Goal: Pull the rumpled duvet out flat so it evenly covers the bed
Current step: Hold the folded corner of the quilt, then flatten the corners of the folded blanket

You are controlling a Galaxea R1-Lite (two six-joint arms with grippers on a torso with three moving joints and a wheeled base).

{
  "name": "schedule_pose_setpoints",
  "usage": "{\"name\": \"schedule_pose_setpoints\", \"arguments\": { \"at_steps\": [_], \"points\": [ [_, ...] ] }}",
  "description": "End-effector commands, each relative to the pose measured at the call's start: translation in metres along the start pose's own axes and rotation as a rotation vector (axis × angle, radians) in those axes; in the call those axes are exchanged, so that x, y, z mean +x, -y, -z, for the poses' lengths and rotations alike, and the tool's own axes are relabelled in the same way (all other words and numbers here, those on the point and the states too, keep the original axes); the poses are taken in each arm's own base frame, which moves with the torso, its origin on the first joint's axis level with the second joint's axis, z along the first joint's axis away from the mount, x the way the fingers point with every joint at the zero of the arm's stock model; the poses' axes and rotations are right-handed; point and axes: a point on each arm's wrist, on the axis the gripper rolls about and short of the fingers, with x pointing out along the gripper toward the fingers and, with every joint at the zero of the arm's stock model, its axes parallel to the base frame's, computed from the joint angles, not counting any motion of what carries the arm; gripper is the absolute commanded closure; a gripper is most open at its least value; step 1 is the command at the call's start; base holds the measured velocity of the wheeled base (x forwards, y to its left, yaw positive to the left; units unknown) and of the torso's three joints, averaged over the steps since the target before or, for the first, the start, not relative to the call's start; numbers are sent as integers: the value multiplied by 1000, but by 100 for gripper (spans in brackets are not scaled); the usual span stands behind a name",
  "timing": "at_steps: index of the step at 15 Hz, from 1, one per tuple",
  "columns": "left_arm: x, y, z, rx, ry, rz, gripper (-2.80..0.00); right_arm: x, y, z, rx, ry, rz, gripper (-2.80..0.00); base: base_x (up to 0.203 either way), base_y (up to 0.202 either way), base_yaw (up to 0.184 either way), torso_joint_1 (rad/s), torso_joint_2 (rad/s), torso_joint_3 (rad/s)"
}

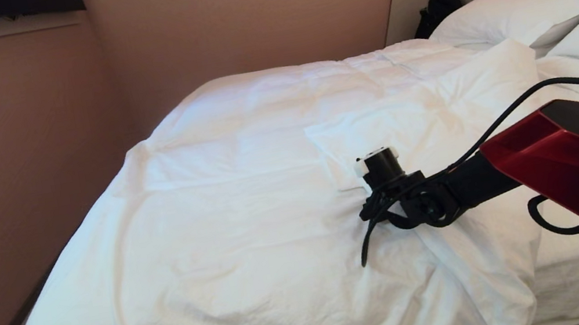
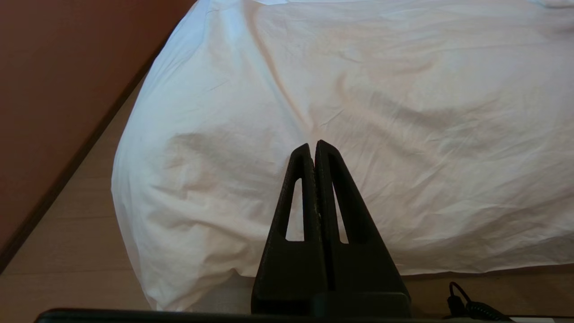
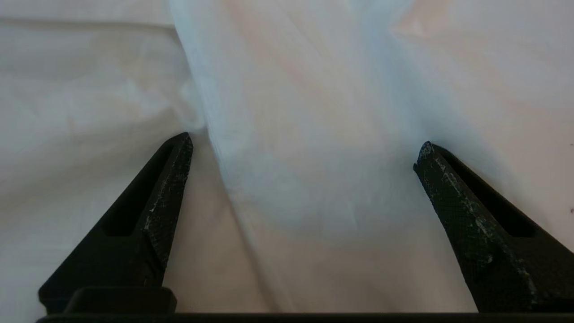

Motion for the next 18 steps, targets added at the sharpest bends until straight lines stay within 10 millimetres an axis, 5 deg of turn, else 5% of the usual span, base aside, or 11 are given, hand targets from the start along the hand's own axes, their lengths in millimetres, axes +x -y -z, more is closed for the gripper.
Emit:
{"name": "schedule_pose_setpoints", "arguments": {
  "at_steps": [1,4,12,18],
  "points": [
    [0,0,0,0,1,0,0,4,2,0,6,0,10,-280,0,0,0,0,0,0],
    [0,0,0,0,1,0,0,6,6,-4,16,6,20,-280,0,0,0,0,0,0],
    [0,0,0,0,1,0,0,37,53,-22,82,17,127,-280,0,0,0,0,0,0],
    [0,0,0,0,1,0,0,18,52,-25,80,28,107,-280,0,0,0,0,0,0]
  ]
}}
